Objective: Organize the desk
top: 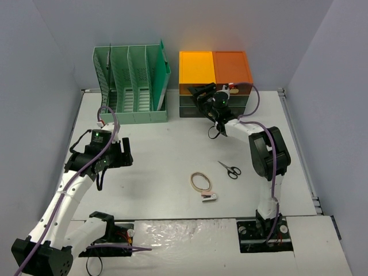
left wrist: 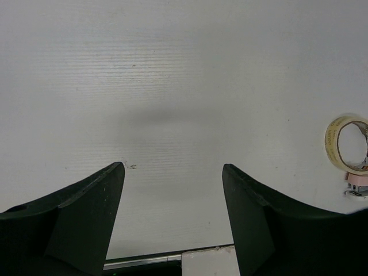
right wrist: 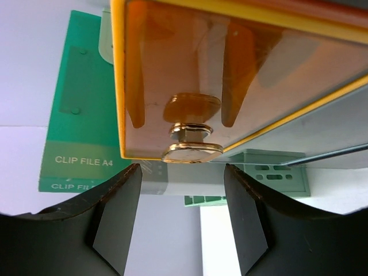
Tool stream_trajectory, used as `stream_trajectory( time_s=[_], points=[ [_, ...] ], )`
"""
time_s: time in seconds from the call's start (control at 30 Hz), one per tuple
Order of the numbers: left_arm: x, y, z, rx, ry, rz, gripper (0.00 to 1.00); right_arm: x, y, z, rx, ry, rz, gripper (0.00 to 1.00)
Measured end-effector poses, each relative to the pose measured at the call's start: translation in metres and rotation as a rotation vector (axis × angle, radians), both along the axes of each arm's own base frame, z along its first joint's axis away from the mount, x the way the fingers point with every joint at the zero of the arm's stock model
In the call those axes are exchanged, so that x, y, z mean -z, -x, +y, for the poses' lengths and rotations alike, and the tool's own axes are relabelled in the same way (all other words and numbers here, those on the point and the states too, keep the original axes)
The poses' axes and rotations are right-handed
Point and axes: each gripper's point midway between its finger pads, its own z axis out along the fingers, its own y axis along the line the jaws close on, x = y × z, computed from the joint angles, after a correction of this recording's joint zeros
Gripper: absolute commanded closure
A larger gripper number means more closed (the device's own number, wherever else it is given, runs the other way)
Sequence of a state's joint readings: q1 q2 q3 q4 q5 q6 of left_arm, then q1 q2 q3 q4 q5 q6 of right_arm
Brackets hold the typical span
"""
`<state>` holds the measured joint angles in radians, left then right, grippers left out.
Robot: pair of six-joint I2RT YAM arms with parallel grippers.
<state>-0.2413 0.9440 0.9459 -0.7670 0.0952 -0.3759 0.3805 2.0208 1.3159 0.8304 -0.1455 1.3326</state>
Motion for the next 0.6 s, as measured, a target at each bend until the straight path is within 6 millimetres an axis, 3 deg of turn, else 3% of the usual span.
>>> stream_trajectory(
  time_s=[0.33,0.6],
  points=[
    [0.000,0.000,0.001,-0.004,-0.005,0.000,0.34,-0.010,-0.004,-0.006,0.021,-0.048,-0.027,0.46],
    [0.001,0.001,0.002,-0.006,-0.009,0.005,0.34,-0.002,-0.011,-0.023,0.079,-0.043,-0.014,0.50]
  ],
)
